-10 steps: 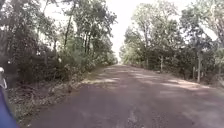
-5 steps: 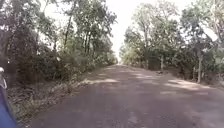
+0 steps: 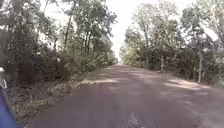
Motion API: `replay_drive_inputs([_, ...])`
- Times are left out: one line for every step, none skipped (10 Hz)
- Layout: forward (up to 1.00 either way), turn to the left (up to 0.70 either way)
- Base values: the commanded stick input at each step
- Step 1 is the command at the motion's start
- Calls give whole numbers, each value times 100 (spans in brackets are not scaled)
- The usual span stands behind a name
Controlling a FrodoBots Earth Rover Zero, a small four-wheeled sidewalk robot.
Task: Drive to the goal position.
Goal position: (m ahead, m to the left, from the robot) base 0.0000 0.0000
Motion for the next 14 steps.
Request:
replay_drive_inputs([5, -3])
replay_drive_inputs([6, -3])
replay_drive_inputs([6, -3])
replay_drive_inputs([5, -3])
replay_drive_inputs([5, -3])
replay_drive_inputs([6, -3])
replay_drive_inputs([5, -3])
replay_drive_inputs([5, -3])
replay_drive_inputs([5, -3])
replay_drive_inputs([5, -3])
replay_drive_inputs([5, -3])
replay_drive_inputs([5, -3])
replay_drive_inputs([5, -3])
replay_drive_inputs([5, -3])
